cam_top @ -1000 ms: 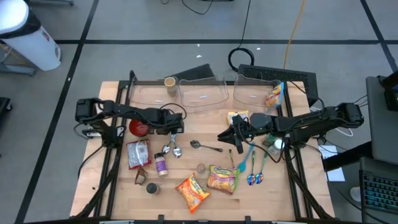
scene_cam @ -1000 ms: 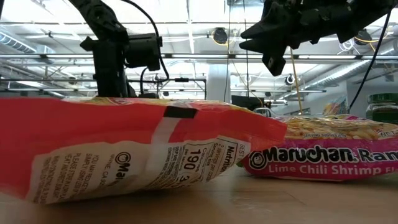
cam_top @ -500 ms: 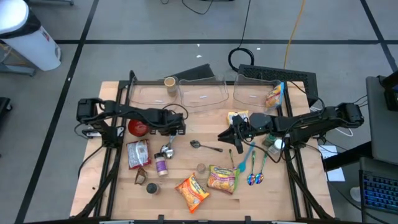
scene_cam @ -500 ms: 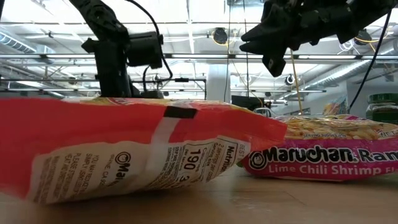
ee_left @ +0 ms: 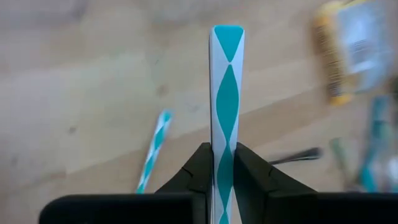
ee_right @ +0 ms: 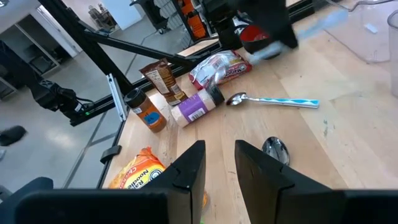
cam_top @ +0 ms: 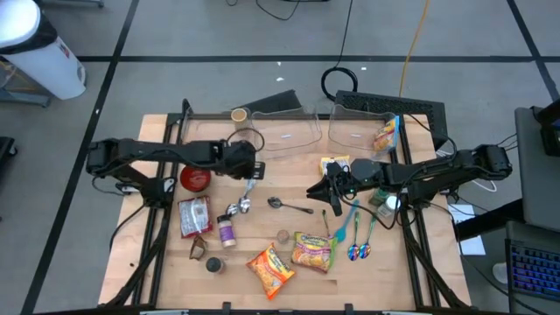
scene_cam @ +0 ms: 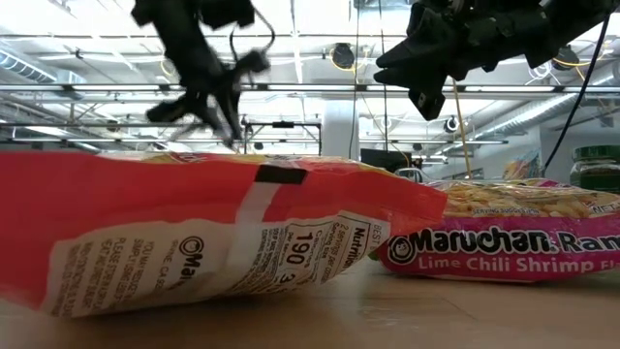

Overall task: Pick & Place Food Item
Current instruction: Put the right blue patterned spoon into the middle transparent bin

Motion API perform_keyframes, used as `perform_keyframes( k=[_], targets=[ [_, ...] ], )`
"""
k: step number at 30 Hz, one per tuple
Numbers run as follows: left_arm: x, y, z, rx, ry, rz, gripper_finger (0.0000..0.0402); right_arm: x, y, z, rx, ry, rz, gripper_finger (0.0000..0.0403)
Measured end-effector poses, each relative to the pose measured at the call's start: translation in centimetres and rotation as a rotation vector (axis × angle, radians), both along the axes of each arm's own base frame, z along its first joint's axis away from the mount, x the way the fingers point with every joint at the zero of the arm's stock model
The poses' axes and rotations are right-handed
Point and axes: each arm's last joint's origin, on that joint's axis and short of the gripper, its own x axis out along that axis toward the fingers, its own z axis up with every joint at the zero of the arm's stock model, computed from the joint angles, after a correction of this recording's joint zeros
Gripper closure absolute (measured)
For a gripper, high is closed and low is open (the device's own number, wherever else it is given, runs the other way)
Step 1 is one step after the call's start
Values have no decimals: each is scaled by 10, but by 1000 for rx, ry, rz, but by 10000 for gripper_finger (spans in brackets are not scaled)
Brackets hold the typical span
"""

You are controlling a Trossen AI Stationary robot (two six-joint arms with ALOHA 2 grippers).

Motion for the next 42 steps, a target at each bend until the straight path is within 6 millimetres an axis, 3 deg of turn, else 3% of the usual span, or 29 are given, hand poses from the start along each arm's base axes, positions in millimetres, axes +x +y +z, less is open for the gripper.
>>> perform_keyframes(
  k=[11,18,25,42],
  targets=[
    [6,15,136,403,-224,-219,362,2,0,9,5,-98,2,326],
    [-13,47,184,595,-228,-213,362,3,-2,26,6,-269,-6,326],
    [-13,81,187,617,-225,-286,362,2,-22,34,65,-343,-88,326],
    [43,147,117,552,-193,-549,362,-1,-55,26,59,-263,-220,326]
  ],
)
